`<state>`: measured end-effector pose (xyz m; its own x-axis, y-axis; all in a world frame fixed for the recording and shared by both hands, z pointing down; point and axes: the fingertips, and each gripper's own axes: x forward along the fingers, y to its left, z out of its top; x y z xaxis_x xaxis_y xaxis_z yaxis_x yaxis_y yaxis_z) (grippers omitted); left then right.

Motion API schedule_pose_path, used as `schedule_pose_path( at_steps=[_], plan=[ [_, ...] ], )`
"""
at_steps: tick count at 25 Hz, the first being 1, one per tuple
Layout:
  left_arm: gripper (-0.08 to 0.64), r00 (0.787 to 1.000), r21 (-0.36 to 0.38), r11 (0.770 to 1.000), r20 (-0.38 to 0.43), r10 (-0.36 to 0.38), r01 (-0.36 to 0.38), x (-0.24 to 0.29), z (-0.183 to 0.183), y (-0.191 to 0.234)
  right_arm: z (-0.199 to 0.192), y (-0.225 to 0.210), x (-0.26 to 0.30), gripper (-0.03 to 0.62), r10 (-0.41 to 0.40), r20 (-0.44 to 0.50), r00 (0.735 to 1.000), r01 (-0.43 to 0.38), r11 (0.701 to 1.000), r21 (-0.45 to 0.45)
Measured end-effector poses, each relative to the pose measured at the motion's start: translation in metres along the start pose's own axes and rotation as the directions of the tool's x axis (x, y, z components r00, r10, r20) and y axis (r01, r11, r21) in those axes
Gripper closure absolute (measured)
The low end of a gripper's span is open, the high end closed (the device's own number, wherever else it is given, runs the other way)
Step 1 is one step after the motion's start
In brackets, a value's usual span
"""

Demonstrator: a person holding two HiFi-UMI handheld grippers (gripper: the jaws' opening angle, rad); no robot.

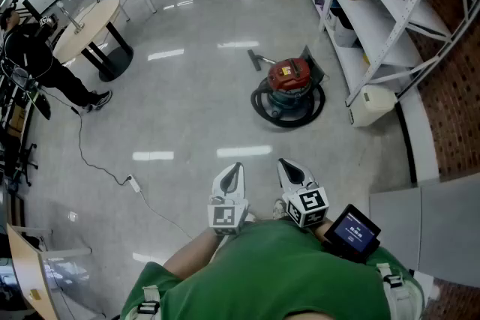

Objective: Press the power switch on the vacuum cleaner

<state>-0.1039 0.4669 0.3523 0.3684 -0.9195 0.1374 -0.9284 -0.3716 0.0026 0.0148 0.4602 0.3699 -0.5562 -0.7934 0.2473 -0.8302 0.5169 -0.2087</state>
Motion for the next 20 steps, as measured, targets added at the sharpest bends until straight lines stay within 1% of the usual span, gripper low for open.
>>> schedule_pose_path(
  at_steps=[12, 17, 20],
  plan=[
    [0.552, 1.0, -0.009, 1.0, -0.013, 0.006, -0.006, -0.0003, 0.0012, 0.0047, 0.0044, -0.0059, 0.0035, 0.59, -0.015, 0.009, 1.0, 0.015, 1.0, 0.019],
    [0.552, 1.0, -0.004, 1.0, -0.009, 0.005, -0.005, 0.0007, 0.0023, 0.0052, 0.0051, -0.0059, 0.0049, 0.59, -0.016, 0.009, 1.0, 0.016, 1.0, 0.018],
    [0.552, 1.0, -0.008, 1.0, 0.008, 0.008, -0.008, 0.0011, 0.0051, 0.0094, 0.0063, -0.0021, 0.0081, 0.59, -0.011, 0.008, 1.0, 0.011, 1.0, 0.012]
  ],
)
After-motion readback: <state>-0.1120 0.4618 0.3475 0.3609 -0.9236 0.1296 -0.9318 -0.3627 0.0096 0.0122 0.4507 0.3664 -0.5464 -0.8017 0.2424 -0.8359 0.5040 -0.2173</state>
